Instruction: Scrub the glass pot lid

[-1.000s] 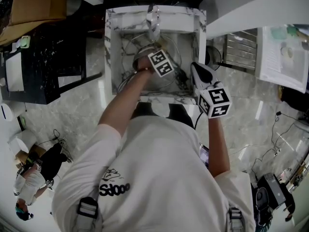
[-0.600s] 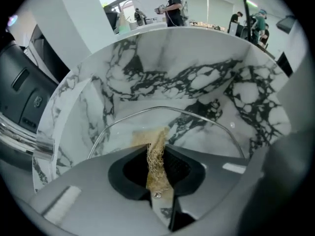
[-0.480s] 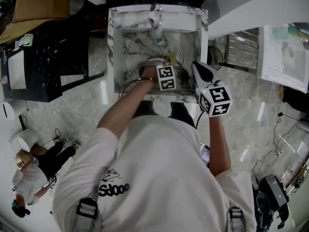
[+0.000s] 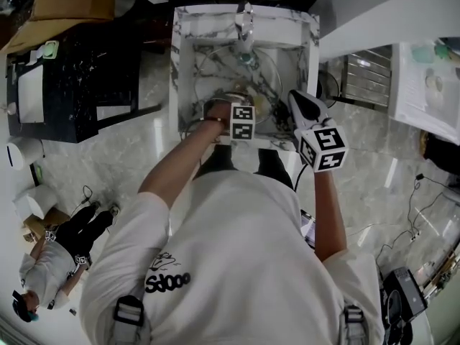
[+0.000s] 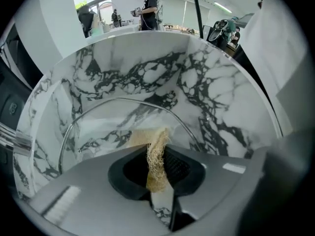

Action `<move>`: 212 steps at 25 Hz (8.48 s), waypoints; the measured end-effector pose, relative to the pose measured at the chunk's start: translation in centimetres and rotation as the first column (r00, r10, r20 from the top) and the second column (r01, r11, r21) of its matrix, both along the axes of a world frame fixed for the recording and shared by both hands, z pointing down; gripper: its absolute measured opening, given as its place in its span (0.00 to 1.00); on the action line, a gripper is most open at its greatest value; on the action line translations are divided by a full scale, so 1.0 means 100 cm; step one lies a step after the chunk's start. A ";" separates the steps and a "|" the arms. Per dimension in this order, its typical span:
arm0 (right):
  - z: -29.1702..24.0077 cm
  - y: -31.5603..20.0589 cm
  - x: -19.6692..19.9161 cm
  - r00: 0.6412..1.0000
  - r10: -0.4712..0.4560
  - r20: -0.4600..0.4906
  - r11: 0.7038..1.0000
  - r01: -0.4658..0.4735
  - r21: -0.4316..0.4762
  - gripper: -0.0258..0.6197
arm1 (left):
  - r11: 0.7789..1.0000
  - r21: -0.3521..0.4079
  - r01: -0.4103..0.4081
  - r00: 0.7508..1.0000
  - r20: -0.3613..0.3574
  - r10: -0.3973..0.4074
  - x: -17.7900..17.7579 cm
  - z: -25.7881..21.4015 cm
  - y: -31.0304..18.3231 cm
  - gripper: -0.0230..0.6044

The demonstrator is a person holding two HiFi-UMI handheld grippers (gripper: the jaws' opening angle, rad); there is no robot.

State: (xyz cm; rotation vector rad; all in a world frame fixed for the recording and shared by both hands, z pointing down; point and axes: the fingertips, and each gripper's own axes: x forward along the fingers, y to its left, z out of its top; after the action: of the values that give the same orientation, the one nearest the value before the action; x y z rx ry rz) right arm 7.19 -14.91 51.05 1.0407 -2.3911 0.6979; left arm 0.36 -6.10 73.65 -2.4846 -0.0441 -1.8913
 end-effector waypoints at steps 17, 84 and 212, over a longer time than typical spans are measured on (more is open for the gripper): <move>0.004 0.013 -0.023 0.999 -0.047 0.009 0.999 0.047 -0.005 0.04 | 0.910 0.103 0.401 0.902 0.128 -0.412 -0.088 0.007 -0.041 0.12; 0.000 0.052 0.045 0.993 0.050 -0.105 0.999 -0.051 -0.006 0.04 | 0.809 -0.223 0.544 0.763 -0.270 -0.587 0.053 -0.014 -0.085 0.13; -0.309 -0.026 -0.054 0.990 -0.052 -0.128 0.733 0.125 0.669 0.04 | 0.470 0.330 0.819 0.405 -0.912 -0.066 -0.129 -0.551 -0.096 0.13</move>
State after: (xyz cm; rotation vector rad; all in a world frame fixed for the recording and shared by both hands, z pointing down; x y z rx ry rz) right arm 1.83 -17.55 20.17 1.1687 -2.6298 -0.3157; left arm -12.51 -15.73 18.55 -2.4392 1.3931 -0.2558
